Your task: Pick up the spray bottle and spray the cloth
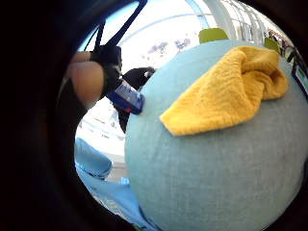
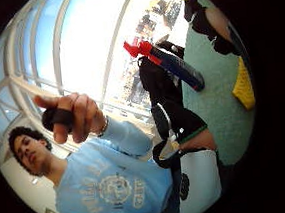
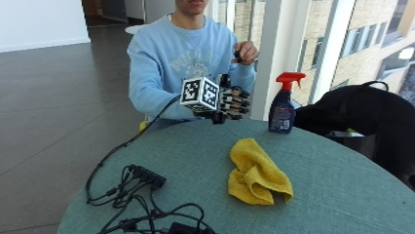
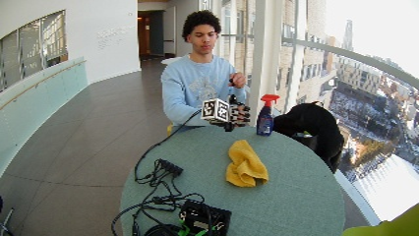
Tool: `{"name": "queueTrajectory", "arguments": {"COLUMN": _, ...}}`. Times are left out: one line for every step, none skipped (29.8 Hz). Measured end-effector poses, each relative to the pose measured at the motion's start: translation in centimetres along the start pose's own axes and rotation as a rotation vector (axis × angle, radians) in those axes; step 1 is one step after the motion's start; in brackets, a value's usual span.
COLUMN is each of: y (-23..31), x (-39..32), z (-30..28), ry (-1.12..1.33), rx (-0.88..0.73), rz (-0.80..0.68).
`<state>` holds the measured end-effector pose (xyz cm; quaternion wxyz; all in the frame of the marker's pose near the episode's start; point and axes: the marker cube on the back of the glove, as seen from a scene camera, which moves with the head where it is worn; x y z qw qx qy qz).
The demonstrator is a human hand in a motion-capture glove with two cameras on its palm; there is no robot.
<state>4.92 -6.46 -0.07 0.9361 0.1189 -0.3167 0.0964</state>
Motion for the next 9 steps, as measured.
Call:
{"name": "queueTrajectory", "arguments": {"y": 1.2, "x": 0.1, "z": -0.7, "ry": 0.014, "rx": 0.003, "rz": 0.009}}
{"name": "queueTrajectory", "arguments": {"y": 2.4, "x": 0.2, "z": -1.3, "ry": 0.025, "rx": 0.007, "rz": 0.021}}
{"name": "queueTrajectory", "arguments": {"y": 3.7, "x": 0.3, "z": -1.8, "ry": 0.035, "rx": 0.009, "rz": 0.035}}
{"name": "queueTrajectory", "arguments": {"y": 4.8, "x": 0.3, "z": -2.3, "ry": 0.044, "rx": 0.011, "rz": 0.048}}
{"name": "queueTrajectory", "arguments": {"y": 5.9, "x": 0.3, "z": -2.8, "ry": 0.055, "rx": 0.012, "rz": 0.059}}
{"name": "queueTrajectory", "arguments": {"y": 6.8, "x": 0.3, "z": -3.1, "ry": 0.067, "rx": 0.013, "rz": 0.069}}
{"name": "queueTrajectory", "arguments": {"y": 7.7, "x": 0.4, "z": -3.3, "ry": 0.081, "rx": 0.013, "rz": 0.076}}
{"name": "queueTrajectory", "arguments": {"y": 8.3, "x": 0.4, "z": -3.5, "ry": 0.092, "rx": 0.014, "rz": 0.082}}
{"name": "queueTrajectory", "arguments": {"y": 8.6, "x": 0.4, "z": -3.6, "ry": 0.099, "rx": 0.014, "rz": 0.085}}
